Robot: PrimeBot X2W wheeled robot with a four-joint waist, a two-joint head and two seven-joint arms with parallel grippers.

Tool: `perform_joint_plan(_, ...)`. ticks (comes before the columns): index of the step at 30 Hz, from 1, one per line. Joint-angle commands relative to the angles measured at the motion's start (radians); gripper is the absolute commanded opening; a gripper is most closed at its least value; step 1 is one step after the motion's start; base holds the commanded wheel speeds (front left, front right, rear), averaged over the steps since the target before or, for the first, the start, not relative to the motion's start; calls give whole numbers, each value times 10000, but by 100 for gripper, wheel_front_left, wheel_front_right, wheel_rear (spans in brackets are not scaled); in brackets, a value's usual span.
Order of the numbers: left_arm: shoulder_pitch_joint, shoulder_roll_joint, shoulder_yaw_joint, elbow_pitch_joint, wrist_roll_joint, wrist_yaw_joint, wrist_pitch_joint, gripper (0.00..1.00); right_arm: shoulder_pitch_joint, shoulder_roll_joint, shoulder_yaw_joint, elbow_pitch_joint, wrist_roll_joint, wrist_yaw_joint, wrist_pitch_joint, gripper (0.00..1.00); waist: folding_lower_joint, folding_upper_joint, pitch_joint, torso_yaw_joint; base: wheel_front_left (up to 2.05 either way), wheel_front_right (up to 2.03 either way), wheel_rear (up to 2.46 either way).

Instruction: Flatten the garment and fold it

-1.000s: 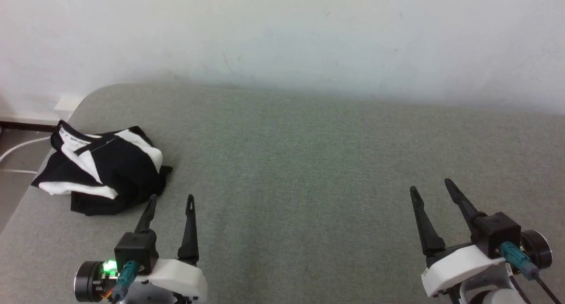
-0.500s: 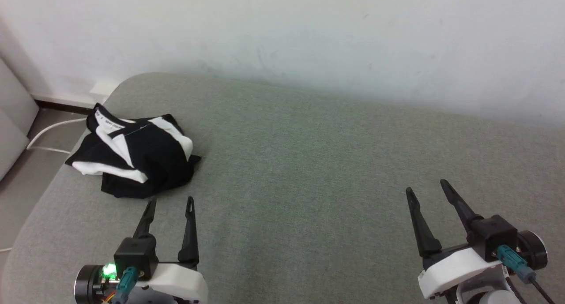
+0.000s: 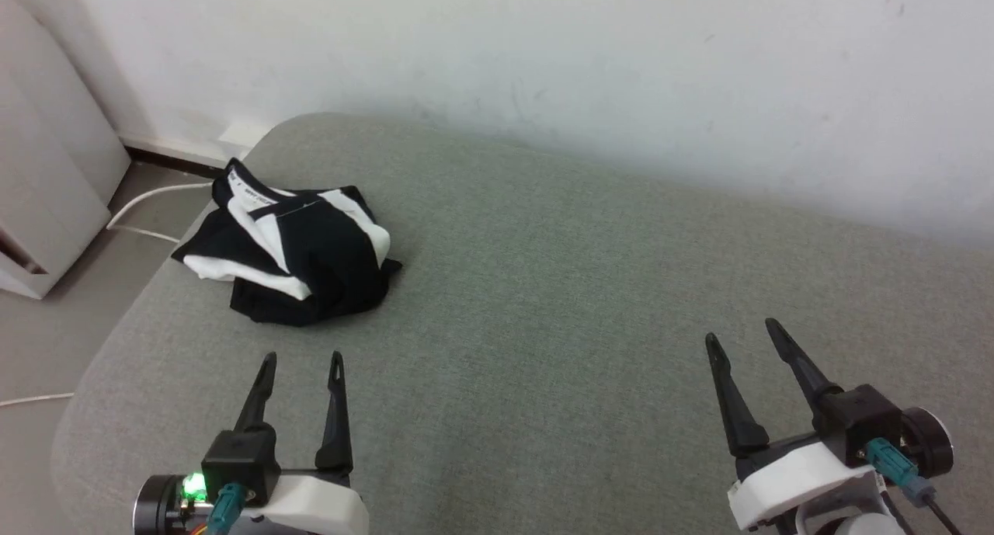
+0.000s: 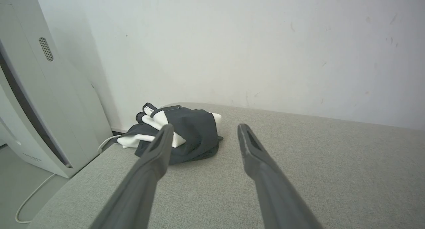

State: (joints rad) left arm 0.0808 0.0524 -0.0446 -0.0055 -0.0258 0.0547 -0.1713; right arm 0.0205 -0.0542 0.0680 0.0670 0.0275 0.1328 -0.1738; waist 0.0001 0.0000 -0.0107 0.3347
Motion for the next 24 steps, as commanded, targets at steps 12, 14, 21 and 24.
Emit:
perform_joint_plan(12,226,-17,-94,-40,-24,107,-355,100,40,30,170,170,45,-16,-330,100,-1,0,-42,689,0,0,0)
perform_joint_plan(14,240,-17,-94,-30,-19,113,-396,100,41,31,188,197,57,-17,-372,100,-1,0,-51,779,0,0,0)
perform_joint_plan(21,270,-19,-122,-3,-17,159,-544,100,16,33,241,255,113,-18,-519,100,-1,0,-42,1076,0,0,0)
perform_joint_plan(24,286,-19,-141,4,-23,186,-606,100,22,34,270,280,136,-18,-581,100,-1,0,-48,1195,0,0,0)
